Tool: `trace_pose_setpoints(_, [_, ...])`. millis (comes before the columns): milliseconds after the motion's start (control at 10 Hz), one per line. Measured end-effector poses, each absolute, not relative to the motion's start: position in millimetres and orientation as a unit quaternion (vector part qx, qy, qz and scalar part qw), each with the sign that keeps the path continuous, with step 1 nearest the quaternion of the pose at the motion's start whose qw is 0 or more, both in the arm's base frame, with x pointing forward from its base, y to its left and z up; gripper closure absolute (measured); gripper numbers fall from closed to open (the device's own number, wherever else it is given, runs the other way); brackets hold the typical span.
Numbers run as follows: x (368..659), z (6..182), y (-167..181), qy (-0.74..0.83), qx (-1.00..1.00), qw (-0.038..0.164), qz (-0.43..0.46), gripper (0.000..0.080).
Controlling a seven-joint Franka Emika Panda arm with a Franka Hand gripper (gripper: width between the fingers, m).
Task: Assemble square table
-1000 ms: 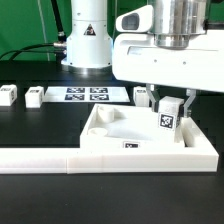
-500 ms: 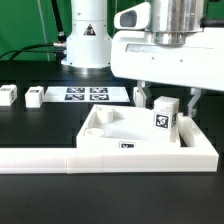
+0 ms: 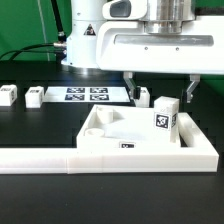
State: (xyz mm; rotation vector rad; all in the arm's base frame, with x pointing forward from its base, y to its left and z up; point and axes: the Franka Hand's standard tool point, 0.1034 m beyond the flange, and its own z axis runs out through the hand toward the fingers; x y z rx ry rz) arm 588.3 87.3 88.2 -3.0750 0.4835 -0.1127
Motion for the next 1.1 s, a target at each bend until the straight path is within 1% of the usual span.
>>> trace_pose_setpoints(400, [587, 86.5, 87, 0.149, -0.988, 0.012, -0.039, 0.0150])
trace_pose_setpoints(600, [578, 87.0, 88, 0.085, -0.995, 0.012, -0.044, 0.0150])
trace_pose_setpoints(800, [580, 90.0, 83, 0.036, -0.998, 0.011, -0.052, 0.0150])
trace_pose_setpoints(1100, [580, 89.3, 84, 0.028, -0.998, 0.010, -0.058, 0.0150])
